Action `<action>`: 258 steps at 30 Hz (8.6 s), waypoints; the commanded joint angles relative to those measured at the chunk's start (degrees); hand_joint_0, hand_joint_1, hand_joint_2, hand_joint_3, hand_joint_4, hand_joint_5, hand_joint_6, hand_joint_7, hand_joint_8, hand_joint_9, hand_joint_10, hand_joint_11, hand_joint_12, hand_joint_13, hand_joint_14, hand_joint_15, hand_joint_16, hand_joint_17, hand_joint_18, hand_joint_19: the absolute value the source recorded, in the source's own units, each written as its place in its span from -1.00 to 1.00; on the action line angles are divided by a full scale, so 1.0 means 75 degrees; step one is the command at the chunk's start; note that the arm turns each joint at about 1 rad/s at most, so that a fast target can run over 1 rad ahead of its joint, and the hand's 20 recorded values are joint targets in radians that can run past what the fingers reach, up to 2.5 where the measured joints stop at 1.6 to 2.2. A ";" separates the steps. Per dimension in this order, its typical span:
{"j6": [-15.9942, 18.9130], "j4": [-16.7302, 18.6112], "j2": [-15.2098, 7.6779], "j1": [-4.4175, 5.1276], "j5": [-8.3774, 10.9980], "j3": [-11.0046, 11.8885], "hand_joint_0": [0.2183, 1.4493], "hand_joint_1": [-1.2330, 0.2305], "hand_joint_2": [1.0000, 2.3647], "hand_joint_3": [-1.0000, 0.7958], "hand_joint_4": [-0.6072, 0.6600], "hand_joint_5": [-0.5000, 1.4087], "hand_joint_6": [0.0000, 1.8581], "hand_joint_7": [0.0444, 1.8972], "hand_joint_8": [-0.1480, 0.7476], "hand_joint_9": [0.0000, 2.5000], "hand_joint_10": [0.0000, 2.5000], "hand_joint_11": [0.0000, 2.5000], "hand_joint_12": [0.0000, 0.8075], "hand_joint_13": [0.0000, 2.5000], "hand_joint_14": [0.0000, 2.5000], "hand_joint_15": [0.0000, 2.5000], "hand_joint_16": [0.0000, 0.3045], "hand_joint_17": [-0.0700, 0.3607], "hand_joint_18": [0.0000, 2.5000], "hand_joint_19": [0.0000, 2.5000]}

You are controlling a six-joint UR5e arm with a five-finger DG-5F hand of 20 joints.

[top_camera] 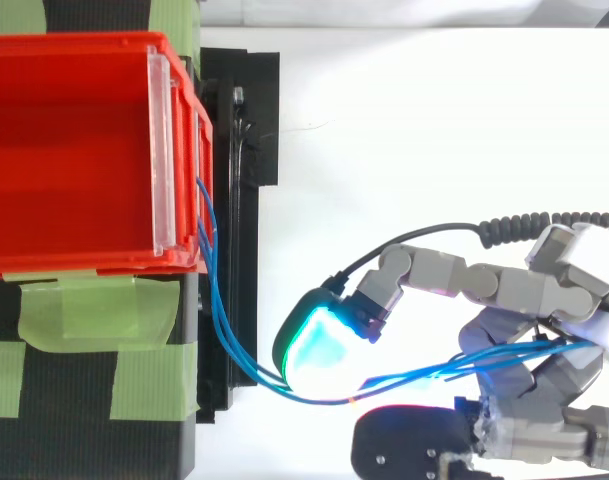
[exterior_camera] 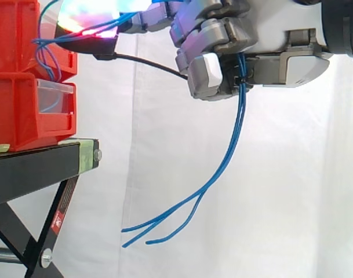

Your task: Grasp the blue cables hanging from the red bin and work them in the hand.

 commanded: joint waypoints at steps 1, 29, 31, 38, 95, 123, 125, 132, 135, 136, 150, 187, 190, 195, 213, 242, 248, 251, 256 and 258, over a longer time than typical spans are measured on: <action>0.0000 -0.0012 0.0005 0.0000 -0.0003 0.0000 0.12 -0.29 -0.97 -0.29 0.33 -0.16 -0.98 0.28 0.63 0.36 1.00 1.00 0.75 0.68 1.00 0.72 0.38 0.06 1.00 -0.39; 0.0000 0.0000 0.0005 0.0000 -0.0015 0.0000 0.03 -0.30 -0.99 -0.82 0.36 -0.06 -1.00 0.55 0.63 0.36 1.00 1.00 0.75 0.68 1.00 0.72 0.38 0.06 1.00 -0.39; 0.0000 -0.0012 0.0005 0.0000 -0.0015 0.0000 0.04 -0.30 -0.99 -0.84 0.37 -0.04 -1.00 0.57 0.63 0.36 1.00 1.00 0.75 0.68 1.00 0.72 0.38 0.06 1.00 -0.39; 0.0000 -0.0012 -0.0007 0.0000 -0.0003 0.0000 0.06 -0.30 -0.99 -0.88 0.36 -0.07 -0.62 0.48 0.63 0.36 1.00 1.00 0.75 0.68 1.00 0.72 0.38 0.06 1.00 -0.39; 0.0000 -0.0480 0.0005 0.0012 -0.0003 0.0000 0.17 -0.23 -0.98 0.31 0.24 -0.11 -0.59 0.46 0.63 0.36 1.00 1.00 0.75 0.68 1.00 0.72 0.38 0.06 1.00 -0.39; 0.0000 -0.1055 0.0005 0.0000 0.0008 0.0000 0.26 -0.20 -0.98 0.36 0.23 -0.12 -0.59 0.46 0.63 0.36 1.00 1.00 0.75 0.68 1.00 0.72 0.38 0.06 1.00 -0.39; 0.0000 -0.1055 0.0005 0.0012 0.0008 0.0000 0.26 -0.20 -0.98 0.36 0.23 -0.12 -0.58 0.45 0.63 0.36 1.00 1.00 0.75 0.68 1.00 0.72 0.38 0.06 1.00 -0.39; 0.0000 -0.1055 0.0005 0.0012 -0.0003 0.0000 0.27 -0.20 -0.98 0.34 0.27 -0.12 -0.59 0.44 0.63 0.36 1.00 1.00 0.75 0.68 1.00 0.72 0.38 0.06 1.00 -0.39; 0.0000 -0.1055 0.0005 0.0012 -0.0003 0.0000 0.27 -0.20 -0.98 0.33 0.29 -0.12 -0.59 0.44 0.63 0.36 1.00 1.00 0.75 0.68 1.00 0.72 0.38 0.06 1.00 -0.39; 0.0000 -0.1055 0.0016 0.0012 -0.0003 0.0000 0.26 -0.20 -0.98 0.34 0.28 -0.12 -0.60 0.44 0.63 0.36 1.00 1.00 0.75 0.68 1.00 0.72 0.38 0.06 1.00 -0.39; 0.0000 -0.1055 0.0005 0.0000 -0.0003 0.0000 0.32 -0.17 -0.98 0.39 0.31 -0.08 -0.66 0.47 0.63 0.36 1.00 1.00 0.75 0.68 1.00 0.72 0.38 0.06 1.00 -0.39; 0.0000 -0.1055 0.0005 0.0012 -0.0003 0.0000 0.36 -0.18 -0.98 0.37 0.30 -0.07 -0.70 0.49 0.63 0.36 1.00 1.00 0.75 0.68 1.00 0.72 0.38 0.06 1.00 -0.39; 0.0000 -0.1055 0.0005 0.0000 -0.0003 0.0000 0.36 -0.18 -0.98 0.38 0.31 -0.07 -0.71 0.49 0.63 0.36 1.00 1.00 0.75 0.68 1.00 0.72 0.38 0.06 1.00 -0.39; 0.0000 -0.1055 0.0005 0.0000 -0.0003 0.0000 0.36 -0.18 -0.98 0.37 0.30 -0.07 -0.71 0.49 0.63 0.36 1.00 1.00 0.75 0.68 1.00 0.72 0.38 0.06 1.00 -0.39; 0.0000 -0.1055 0.0005 0.0000 -0.0003 0.0000 0.36 -0.18 -0.98 0.37 0.31 -0.07 -0.71 0.49 0.63 0.36 1.00 1.00 0.75 0.68 1.00 0.72 0.38 0.06 1.00 -0.39; 0.0000 -0.1055 0.0005 0.0000 -0.0003 0.0000 0.37 -0.18 -0.98 0.35 0.30 -0.07 -0.71 0.49 0.63 0.36 1.00 1.00 0.75 0.68 1.00 0.72 0.38 0.06 1.00 -0.39; 0.0000 -0.1055 0.0005 0.0000 -0.0003 0.0000 0.37 -0.18 -0.98 0.35 0.31 -0.08 -0.70 0.48 0.63 0.36 1.00 1.00 0.75 0.68 1.00 0.72 0.38 0.06 1.00 -0.39; 0.0000 -0.1055 0.0005 0.0012 -0.0003 0.0000 0.37 -0.18 -0.98 0.34 0.31 -0.08 -0.70 0.48 0.63 0.36 1.00 1.00 0.75 0.68 1.00 0.72 0.38 0.06 1.00 -0.39; 0.0000 -0.1055 0.0005 0.0012 -0.0003 0.0000 0.37 -0.17 -0.98 0.34 0.31 -0.08 -0.71 0.48 0.63 0.36 1.00 1.00 0.75 0.68 1.00 0.72 0.38 0.06 1.00 -0.39; 0.0000 -0.1055 0.0005 0.0000 -0.0003 0.0000 0.37 -0.17 -0.98 0.34 0.31 -0.08 -0.71 0.49 0.63 0.36 1.00 1.00 0.75 0.68 1.00 0.72 0.38 0.06 1.00 -0.39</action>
